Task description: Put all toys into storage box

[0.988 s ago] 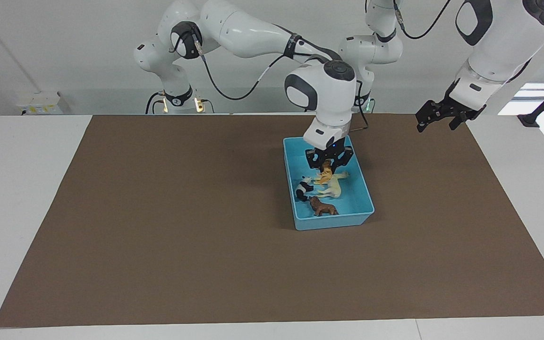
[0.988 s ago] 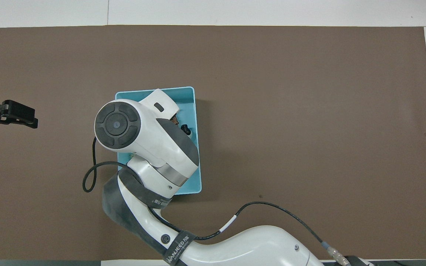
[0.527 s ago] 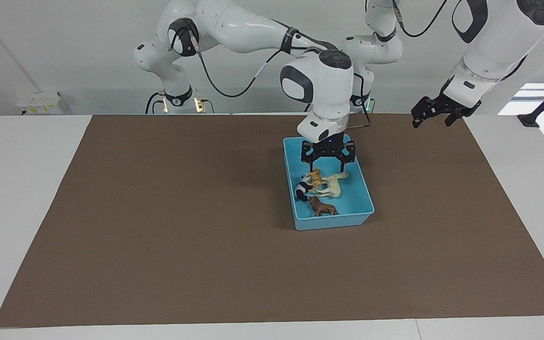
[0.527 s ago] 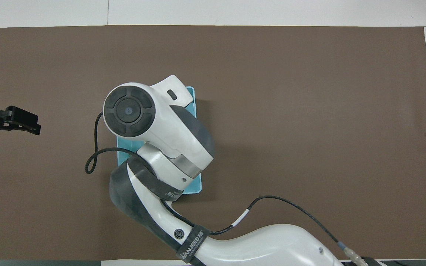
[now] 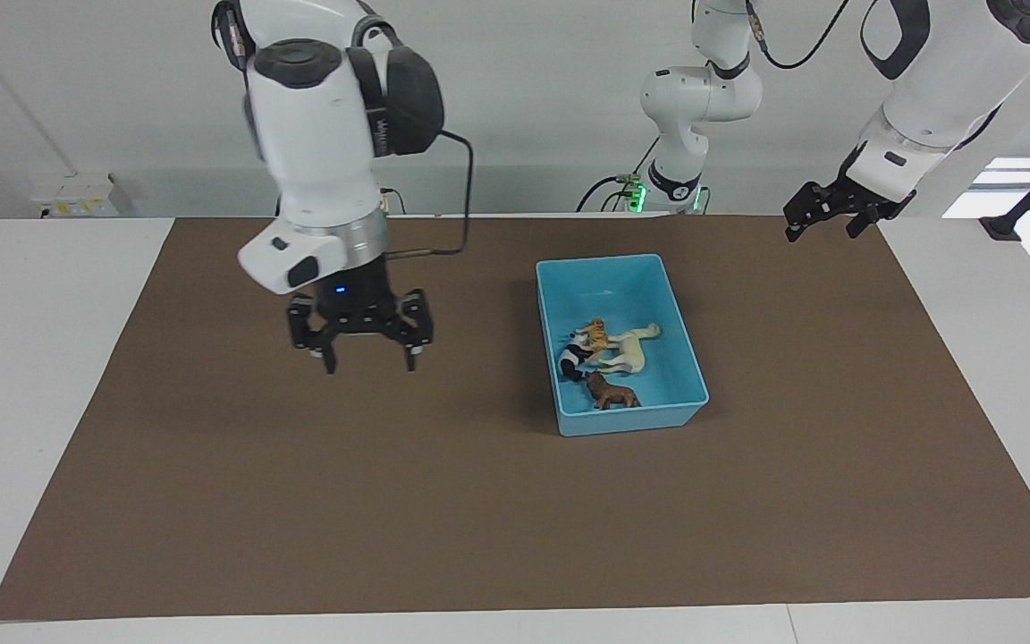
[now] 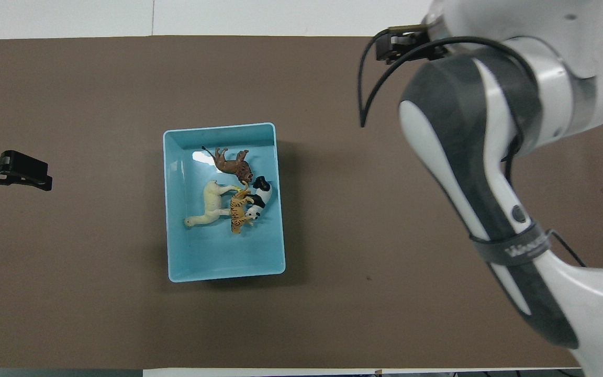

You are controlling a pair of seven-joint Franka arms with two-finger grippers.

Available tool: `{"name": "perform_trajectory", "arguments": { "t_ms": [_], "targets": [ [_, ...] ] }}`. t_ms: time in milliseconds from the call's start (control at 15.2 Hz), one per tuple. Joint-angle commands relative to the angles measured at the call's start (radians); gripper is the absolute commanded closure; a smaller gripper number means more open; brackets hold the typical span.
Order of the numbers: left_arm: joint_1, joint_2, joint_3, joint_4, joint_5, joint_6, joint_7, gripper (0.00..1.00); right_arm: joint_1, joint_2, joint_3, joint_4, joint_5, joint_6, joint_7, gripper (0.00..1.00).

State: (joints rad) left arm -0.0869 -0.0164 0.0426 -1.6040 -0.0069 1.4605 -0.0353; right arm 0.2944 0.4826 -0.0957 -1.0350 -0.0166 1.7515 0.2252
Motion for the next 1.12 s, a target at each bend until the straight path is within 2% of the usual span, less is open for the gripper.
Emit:
{"name": "perform_trajectory", "arguments": {
  "t_ms": [0, 198, 263, 395, 527, 659, 1054],
  "targets": [
    [-0.002, -0.027, 0.002, -0.033, -0.005, 0.02, 0.009, 0.0, -0.101, -0.07, 0.021, -0.066, 0.012, -0.068, -0.101, 0.0],
    [-0.001, -0.027, 0.003, -0.033, -0.005, 0.018, 0.009, 0.0, -0.147, -0.162, 0.016, -0.129, 0.007, -0.258, -0.103, 0.0],
    [-0.001, -0.027, 0.003, -0.033, -0.005, 0.018, 0.009, 0.0, -0.155, -0.218, 0.016, -0.198, 0.007, -0.271, -0.099, 0.0],
    [-0.001, -0.027, 0.003, -0.033, -0.005, 0.018, 0.009, 0.0, -0.161, -0.356, 0.017, -0.388, 0.007, -0.221, -0.098, 0.0],
    [-0.001, -0.027, 0.003, -0.033, -0.005, 0.018, 0.009, 0.0, -0.181, -0.439, 0.025, -0.508, 0.007, -0.193, -0.096, 0.0],
    [-0.001, -0.027, 0.003, -0.033, -0.005, 0.018, 0.009, 0.0, -0.216, -0.467, 0.057, -0.54, 0.006, -0.19, -0.099, 0.0],
    [-0.001, -0.027, 0.003, -0.033, -0.005, 0.018, 0.009, 0.0, -0.268, -0.466, 0.088, -0.537, 0.017, -0.185, -0.127, 0.0]
  ]
}}
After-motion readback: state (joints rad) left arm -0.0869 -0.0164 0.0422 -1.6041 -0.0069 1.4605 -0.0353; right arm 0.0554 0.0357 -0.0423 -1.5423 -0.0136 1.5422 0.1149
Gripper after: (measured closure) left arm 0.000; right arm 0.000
